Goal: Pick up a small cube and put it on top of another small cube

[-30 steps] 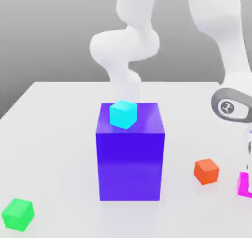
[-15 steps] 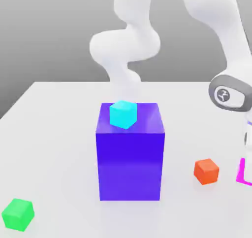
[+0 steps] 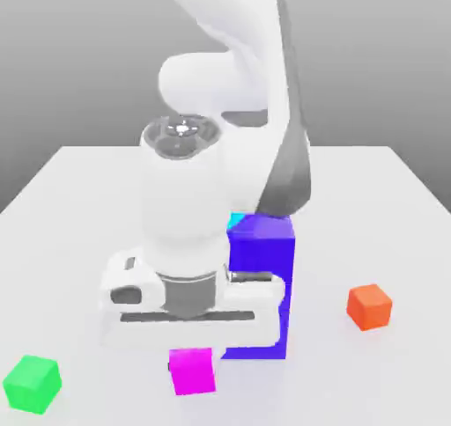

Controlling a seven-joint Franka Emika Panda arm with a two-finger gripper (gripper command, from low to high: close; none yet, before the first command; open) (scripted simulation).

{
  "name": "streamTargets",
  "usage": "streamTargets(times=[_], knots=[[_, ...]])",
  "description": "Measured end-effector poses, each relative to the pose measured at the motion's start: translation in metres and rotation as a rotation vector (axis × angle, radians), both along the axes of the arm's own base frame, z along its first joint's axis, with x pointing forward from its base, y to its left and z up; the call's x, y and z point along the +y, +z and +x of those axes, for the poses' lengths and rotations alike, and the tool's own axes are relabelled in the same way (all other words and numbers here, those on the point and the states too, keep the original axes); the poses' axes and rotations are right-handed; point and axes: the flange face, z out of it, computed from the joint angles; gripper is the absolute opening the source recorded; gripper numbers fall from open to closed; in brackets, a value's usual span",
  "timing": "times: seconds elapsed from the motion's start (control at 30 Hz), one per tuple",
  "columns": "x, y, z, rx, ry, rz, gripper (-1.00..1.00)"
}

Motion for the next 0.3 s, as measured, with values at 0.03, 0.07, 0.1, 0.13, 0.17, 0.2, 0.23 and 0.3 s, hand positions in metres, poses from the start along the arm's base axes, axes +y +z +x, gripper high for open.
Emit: streamTargets(times=[0.03, 0.07, 0.1, 0.13, 0.17, 0.2, 0.23, 0.3], knots=[[-0.025, 0.002, -0.006, -0.002, -0.07, 0.001, -1.0], [-0.05, 0.001, -0.012, -0.004, -0.14, 0.003, -1.0], [-0.075, -0.004, -0.018, -0.006, -0.21, 0.004, -1.0], [-0.1, -0.014, -0.025, -0.008, -0.281, 0.006, -1.0], [-0.125, -0.031, -0.031, -0.01, -0.351, 0.007, -1.0], [-0.138, -0.042, -0.036, -0.011, -0.387, 0.006, 1.0], [-0.138, -0.042, -0.036, -0.011, -0.387, 0.006, 1.0], [-0.138, -0.042, -0.036, -0.011, -0.387, 0.006, 1.0]])
